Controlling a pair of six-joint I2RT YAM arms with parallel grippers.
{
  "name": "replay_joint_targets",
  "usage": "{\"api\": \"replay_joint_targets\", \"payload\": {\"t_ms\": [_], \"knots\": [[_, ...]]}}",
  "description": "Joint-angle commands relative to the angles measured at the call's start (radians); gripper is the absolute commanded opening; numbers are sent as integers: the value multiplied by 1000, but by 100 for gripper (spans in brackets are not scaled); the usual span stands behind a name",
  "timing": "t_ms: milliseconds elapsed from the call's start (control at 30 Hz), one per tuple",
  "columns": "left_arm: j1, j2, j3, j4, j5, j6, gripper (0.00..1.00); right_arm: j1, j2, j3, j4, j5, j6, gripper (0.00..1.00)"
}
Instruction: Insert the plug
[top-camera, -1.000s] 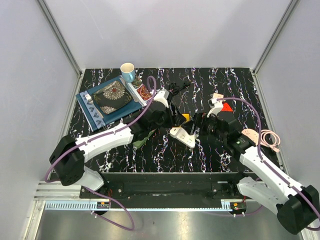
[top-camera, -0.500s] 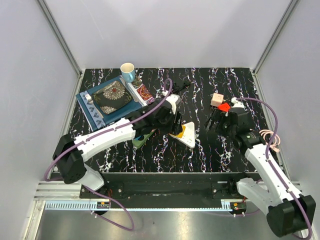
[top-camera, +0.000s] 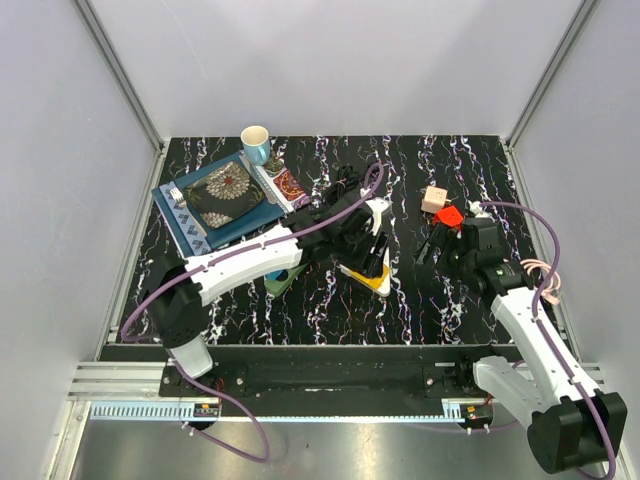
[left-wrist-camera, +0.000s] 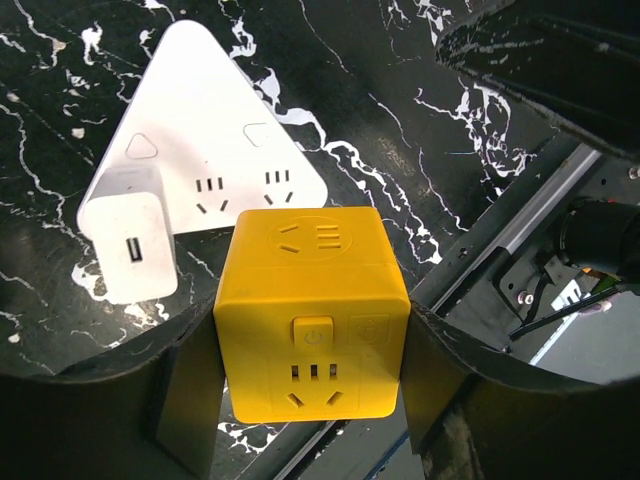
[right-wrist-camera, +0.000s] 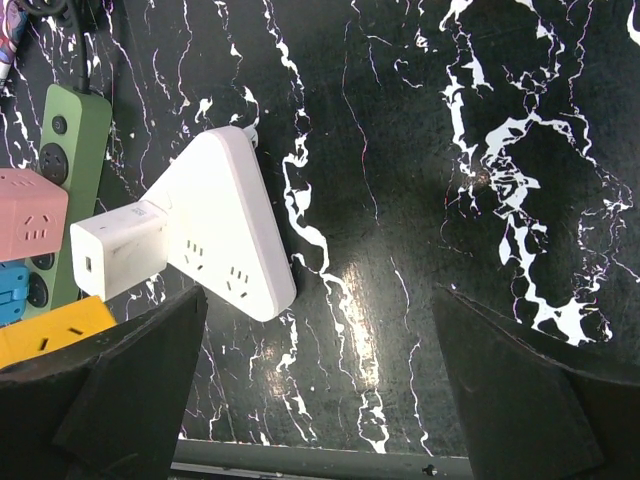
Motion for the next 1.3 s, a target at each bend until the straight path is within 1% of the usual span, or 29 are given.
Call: {"api": "replay_joint_targets", "payload": {"t_ms": [0,200,233,500,667,900,1133,1267], "knots": [[-10,43,95,5,64,-21,0,-3,-38,-6,-9,3,24,100],[-10,105,140,-9,20,-35,0,-4,-73,-26,-8,14,43,100],[-10,120,145,-10,11,-36,0,-4,-76,-28,-11,37,41,100],[-11,154,134,-20,-60,-51,0,-3,-98,-37,-12,95,37,100],[-13,192,163,-18,-37,-53,0,-4,-112,-49,-18,121,35,100],[-15,230,191,-20,-71,-53,0,-3,-118,-37,-29,201,35,100],[-15,264,221,-18,-68,-53,0,-3,-125,-32,-31,229,20,100],[-15,267,212,-20,-66,-62,0,-4,-128,-31,-38,249,14,100]]}}
